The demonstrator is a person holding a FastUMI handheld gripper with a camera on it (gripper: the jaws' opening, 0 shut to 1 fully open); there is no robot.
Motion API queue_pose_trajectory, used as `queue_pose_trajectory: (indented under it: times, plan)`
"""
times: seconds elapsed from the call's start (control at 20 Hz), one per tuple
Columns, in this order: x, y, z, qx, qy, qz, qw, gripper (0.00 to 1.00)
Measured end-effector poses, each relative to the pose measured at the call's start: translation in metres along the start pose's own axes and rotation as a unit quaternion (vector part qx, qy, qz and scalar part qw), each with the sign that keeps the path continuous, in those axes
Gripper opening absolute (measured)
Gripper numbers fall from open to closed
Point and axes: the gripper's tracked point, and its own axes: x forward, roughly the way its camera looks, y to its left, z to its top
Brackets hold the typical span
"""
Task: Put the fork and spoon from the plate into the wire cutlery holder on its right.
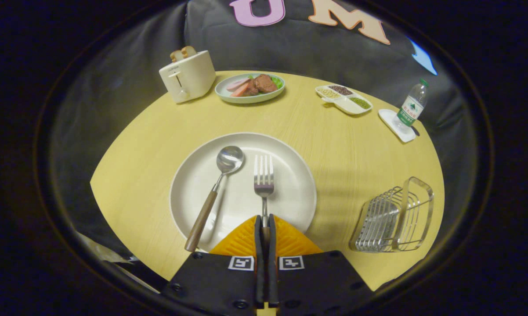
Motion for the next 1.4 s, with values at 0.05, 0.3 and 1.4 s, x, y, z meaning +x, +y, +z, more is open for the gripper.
queue_pose_trajectory:
  times: [0.05,0.3,1.4]
  plan:
    - [-0.007,-0.001,0.005,0.002,-0.003,0.003,1.0,0.07]
    - [-0.043,-0.02,0.027,0.014,-0.026,0.0,1.0,0.07]
    - [-0.115,-0.154,-0.011,0.084,0.031,-0.058,0.994,0.07]
